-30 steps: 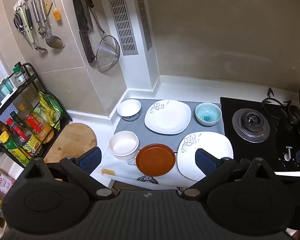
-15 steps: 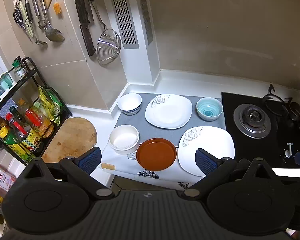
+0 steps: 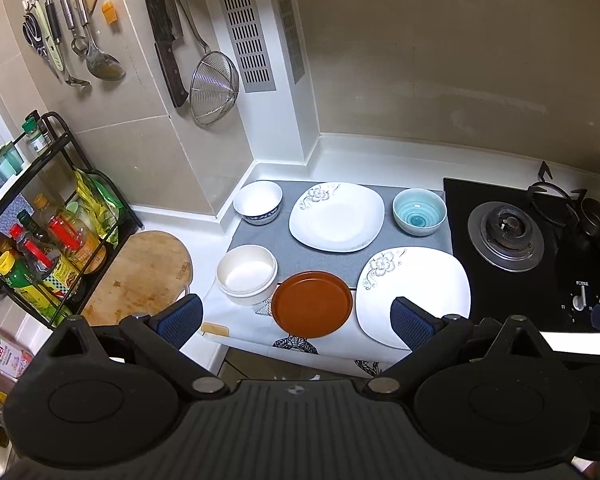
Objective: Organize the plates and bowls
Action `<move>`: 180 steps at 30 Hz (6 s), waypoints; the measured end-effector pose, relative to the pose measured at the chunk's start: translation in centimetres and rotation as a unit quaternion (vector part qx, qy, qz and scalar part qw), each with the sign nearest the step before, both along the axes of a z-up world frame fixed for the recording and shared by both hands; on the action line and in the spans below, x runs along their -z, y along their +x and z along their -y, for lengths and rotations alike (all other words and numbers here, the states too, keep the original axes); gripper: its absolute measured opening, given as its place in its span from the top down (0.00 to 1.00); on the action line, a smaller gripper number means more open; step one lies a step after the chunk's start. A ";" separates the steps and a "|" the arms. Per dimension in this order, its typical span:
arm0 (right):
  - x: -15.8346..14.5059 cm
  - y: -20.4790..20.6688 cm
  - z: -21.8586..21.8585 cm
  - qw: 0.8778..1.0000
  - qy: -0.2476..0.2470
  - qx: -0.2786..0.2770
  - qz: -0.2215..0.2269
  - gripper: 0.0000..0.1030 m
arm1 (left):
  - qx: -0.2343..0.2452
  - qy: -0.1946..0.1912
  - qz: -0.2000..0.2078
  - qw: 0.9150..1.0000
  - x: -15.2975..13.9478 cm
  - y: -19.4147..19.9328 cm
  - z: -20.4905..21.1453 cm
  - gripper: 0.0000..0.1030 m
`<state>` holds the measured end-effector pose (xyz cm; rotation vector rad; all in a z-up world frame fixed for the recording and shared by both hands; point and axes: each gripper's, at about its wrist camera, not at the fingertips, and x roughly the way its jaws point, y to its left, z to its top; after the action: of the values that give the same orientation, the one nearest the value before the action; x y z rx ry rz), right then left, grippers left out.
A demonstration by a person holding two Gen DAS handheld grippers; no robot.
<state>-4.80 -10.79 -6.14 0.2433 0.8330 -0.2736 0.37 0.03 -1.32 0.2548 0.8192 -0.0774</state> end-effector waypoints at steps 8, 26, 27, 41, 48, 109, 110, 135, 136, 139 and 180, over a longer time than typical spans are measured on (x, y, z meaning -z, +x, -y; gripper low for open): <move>0.4 -0.1 0.1 1.000 0.001 -0.001 -0.005 0.00 | -0.002 -0.001 -0.007 1.000 0.3 0.0 -0.1 0.03; 0.7 -0.1 0.2 1.000 0.004 0.004 -0.009 0.00 | -0.001 0.005 -0.010 1.000 0.7 0.0 0.4 0.03; 0.8 -0.1 0.2 1.000 0.004 0.004 -0.009 0.00 | -0.001 0.004 -0.011 1.000 0.7 0.0 0.4 0.03; 1.3 0.1 0.9 1.000 0.006 0.007 -0.012 0.00 | 0.003 0.010 -0.008 1.000 1.3 -0.2 1.0 0.03; 2.1 0.5 1.4 1.000 0.010 0.008 -0.017 0.00 | 0.001 0.001 -0.017 1.000 2.1 0.3 1.2 0.03; 31.6 14.0 15.1 0.927 0.342 0.142 -0.059 0.68 | 0.235 -0.134 -0.408 0.872 36.1 34.0 6.9 0.59; 32.1 14.2 15.0 0.927 0.341 0.141 -0.064 0.73 | 0.238 -0.134 -0.407 0.872 36.1 33.9 7.4 0.59; 32.3 13.4 18.0 0.932 0.323 0.157 -0.045 0.83 | 0.274 -0.106 -0.384 0.875 35.4 31.1 8.2 0.75; 32.0 13.3 17.9 0.936 0.314 0.152 -0.044 0.83 | 0.270 -0.102 -0.379 0.879 35.2 30.8 8.0 0.75; 31.2 13.3 17.8 0.941 0.300 0.152 -0.036 0.84 | 0.272 -0.099 -0.360 0.887 34.4 29.9 7.8 0.76; 25.4 17.8 14.3 0.910 0.404 0.093 0.030 0.87 | 0.156 -0.193 -0.319 0.915 26.8 33.4 -3.0 0.79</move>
<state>12.98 -25.05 -31.53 1.1083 0.8274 -0.0809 33.77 3.04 -28.13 -0.0271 1.3837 -0.6442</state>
